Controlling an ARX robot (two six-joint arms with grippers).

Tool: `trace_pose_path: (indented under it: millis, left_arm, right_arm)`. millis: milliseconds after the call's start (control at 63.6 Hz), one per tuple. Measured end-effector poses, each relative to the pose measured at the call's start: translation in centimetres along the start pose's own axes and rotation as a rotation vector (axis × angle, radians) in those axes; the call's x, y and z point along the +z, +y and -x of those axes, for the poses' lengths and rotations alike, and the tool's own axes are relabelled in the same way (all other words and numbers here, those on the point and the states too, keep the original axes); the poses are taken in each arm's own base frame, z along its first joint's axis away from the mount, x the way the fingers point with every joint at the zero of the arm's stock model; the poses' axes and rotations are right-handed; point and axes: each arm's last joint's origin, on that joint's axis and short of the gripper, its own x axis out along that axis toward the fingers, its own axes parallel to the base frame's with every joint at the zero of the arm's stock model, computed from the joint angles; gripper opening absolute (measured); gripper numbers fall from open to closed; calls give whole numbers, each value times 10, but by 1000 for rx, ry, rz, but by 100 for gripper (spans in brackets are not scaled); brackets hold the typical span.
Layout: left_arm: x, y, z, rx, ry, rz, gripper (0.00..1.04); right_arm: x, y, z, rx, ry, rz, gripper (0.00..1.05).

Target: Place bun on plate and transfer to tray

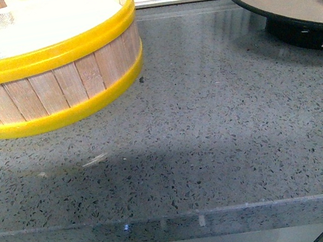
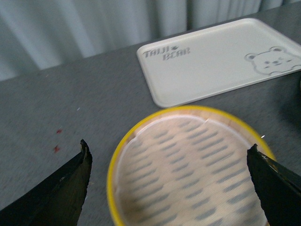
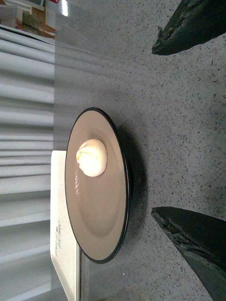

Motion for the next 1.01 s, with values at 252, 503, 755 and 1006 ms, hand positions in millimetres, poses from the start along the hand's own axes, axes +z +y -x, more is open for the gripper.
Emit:
trace_pose_path:
  millis: [252, 503, 755, 1006]
  left_arm:
    - [-47, 42, 30, 146, -203, 145, 79]
    - [-107, 24, 36, 171, -265, 194, 32]
    - [-137, 8, 40, 180, -267, 208, 4]
    - [-158, -8, 42, 164, -266, 207, 4]
  right_arm:
    - [0, 0, 0, 0, 0, 0, 96]
    - [0, 0, 0, 0, 0, 0, 96]
    - [0, 0, 0, 0, 0, 0, 96]
    - [0, 0, 0, 0, 0, 0, 96]
